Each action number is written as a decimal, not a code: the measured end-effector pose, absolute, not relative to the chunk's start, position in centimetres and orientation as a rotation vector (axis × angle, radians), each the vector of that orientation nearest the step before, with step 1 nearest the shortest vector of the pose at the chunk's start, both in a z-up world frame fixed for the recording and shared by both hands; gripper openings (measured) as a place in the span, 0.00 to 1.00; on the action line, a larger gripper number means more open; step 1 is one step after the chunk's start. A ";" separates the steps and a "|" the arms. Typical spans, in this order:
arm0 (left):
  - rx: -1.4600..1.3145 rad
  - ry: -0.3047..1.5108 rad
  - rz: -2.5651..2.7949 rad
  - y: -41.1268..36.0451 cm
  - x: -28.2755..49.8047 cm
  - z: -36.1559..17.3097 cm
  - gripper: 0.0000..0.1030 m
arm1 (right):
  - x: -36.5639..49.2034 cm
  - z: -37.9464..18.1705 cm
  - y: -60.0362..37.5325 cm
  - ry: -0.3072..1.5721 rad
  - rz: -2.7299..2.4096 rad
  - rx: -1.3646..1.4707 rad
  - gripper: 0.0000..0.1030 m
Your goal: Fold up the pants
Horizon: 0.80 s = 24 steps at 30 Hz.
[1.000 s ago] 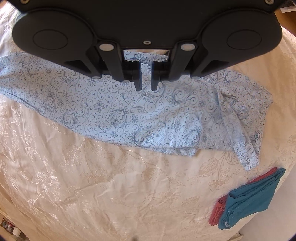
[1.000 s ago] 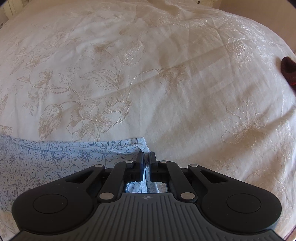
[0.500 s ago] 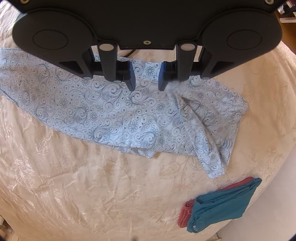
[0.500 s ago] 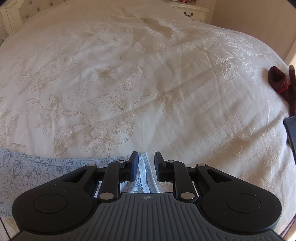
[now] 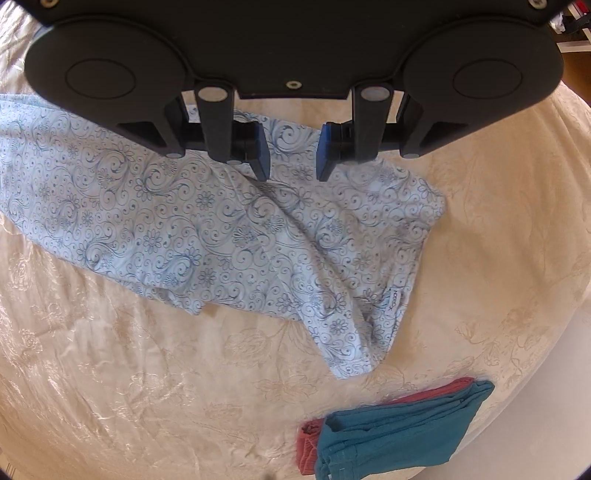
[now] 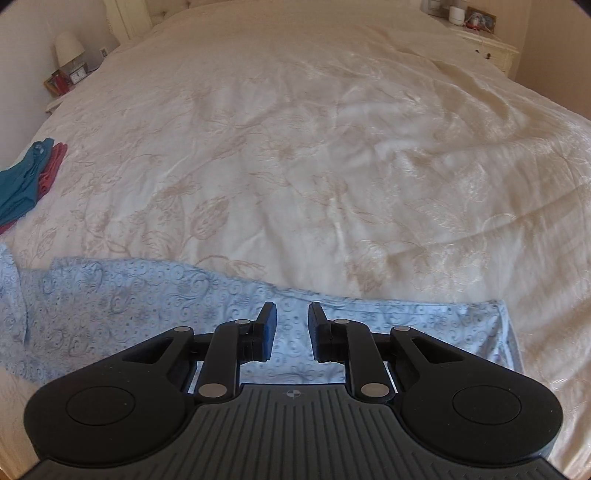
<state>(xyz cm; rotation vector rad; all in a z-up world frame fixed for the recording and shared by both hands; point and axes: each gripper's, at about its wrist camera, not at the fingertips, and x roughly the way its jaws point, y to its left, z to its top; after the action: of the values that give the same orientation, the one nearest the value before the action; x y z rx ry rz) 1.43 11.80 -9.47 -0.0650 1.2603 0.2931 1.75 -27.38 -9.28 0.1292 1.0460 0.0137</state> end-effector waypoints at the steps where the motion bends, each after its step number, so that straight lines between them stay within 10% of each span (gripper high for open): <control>1: -0.073 1.266 0.296 13.1 1.8 -9.6 0.37 | 2.1 -9.0 -25.3 1.042 0.047 0.124 0.18; 24: -0.097 1.352 0.267 28.4 10.9 -17.8 0.42 | 8.7 -9.6 7.1 1.065 0.581 -0.112 0.18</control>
<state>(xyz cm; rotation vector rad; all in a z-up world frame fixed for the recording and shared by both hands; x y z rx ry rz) 10.86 28.43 -17.76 -0.0968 1.3520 0.2674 8.75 7.12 -9.61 -0.1121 1.0653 0.5806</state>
